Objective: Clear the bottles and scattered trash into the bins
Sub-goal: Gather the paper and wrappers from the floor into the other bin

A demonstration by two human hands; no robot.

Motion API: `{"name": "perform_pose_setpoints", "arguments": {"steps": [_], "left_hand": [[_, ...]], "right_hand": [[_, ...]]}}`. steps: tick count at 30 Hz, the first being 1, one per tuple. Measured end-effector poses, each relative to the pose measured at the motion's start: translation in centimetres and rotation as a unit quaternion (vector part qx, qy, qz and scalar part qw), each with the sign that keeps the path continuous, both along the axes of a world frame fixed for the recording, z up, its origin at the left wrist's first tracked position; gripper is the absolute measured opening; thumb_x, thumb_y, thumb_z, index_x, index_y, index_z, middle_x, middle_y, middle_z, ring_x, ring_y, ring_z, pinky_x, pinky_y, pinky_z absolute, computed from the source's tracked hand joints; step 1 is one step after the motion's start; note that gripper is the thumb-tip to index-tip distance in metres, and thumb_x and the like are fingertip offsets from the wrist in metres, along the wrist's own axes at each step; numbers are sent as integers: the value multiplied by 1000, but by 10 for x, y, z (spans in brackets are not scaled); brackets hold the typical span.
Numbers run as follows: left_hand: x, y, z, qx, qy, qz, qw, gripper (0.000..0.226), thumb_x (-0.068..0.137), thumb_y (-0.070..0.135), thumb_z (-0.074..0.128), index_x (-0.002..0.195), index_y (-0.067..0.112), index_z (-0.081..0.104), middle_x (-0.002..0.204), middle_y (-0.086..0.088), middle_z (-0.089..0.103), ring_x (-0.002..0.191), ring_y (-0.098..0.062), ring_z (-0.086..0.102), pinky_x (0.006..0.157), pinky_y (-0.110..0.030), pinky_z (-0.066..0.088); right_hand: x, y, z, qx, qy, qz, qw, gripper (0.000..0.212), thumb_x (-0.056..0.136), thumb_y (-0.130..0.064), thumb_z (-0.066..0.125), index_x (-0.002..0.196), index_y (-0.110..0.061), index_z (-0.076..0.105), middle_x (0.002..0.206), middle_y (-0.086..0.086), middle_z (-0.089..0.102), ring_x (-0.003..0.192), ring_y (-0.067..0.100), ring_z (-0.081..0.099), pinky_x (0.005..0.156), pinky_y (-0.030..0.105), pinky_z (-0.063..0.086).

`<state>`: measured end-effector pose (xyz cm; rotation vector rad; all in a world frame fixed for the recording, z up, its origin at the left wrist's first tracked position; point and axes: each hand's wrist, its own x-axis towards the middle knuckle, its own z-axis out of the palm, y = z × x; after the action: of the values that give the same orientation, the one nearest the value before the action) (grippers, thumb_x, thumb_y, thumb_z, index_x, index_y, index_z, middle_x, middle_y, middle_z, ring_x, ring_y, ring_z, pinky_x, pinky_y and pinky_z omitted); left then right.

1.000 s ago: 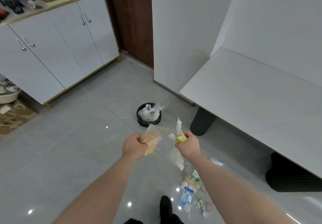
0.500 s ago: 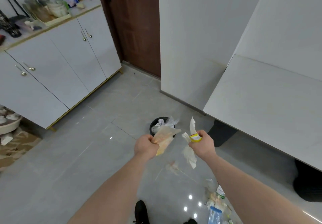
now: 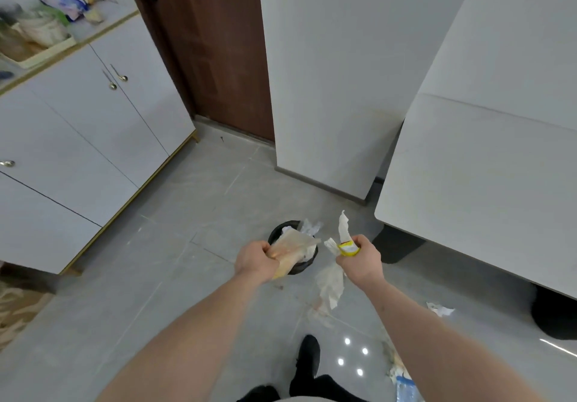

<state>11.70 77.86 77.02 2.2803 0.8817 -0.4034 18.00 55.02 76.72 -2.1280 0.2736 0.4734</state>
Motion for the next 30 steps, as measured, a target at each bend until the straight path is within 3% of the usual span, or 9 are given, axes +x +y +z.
{"name": "perform_pose_setpoints", "arguments": {"steps": [9,14,20,25,30], "left_hand": [[68,49,-20,-15,28,8,999,12,70,16,64,72,27,59,81,1,67,83,-24,67,63,-25,46],[115,75,-37,-20,43,-33,998,12,75,15,64,75,26,60,79,3,64,84,-23,66,64,-25,44],[185,117,-63,-35,56,-98,993,14,77,15,66,84,27,63,82,7,62,80,-18,61,63,-25,43],[231,135,-103,-42,87,-136,986,18,77,11,63,71,26,56,73,9,58,74,-15,58,50,-21,35],[267,134,-177,-57,107,-130,984,16,78,12,61,74,28,59,75,10,61,69,-8,56,52,-19,38]], "right_hand": [[63,48,-13,-4,27,6,1000,26,70,-5,72,84,-22,58,79,-4,65,71,18,62,67,38,58],[99,72,-16,-8,39,-33,999,24,74,-6,74,87,-19,58,80,-2,64,70,17,61,56,27,50],[141,112,-34,-18,67,-90,994,24,74,-6,72,87,-22,59,82,-1,65,75,20,65,71,40,58],[175,136,-66,-17,84,-111,990,23,73,-6,68,86,-22,59,80,0,66,72,22,66,65,40,57],[212,146,-130,-8,105,-128,986,22,73,-4,66,86,-20,59,79,3,67,65,20,62,52,30,50]]}}
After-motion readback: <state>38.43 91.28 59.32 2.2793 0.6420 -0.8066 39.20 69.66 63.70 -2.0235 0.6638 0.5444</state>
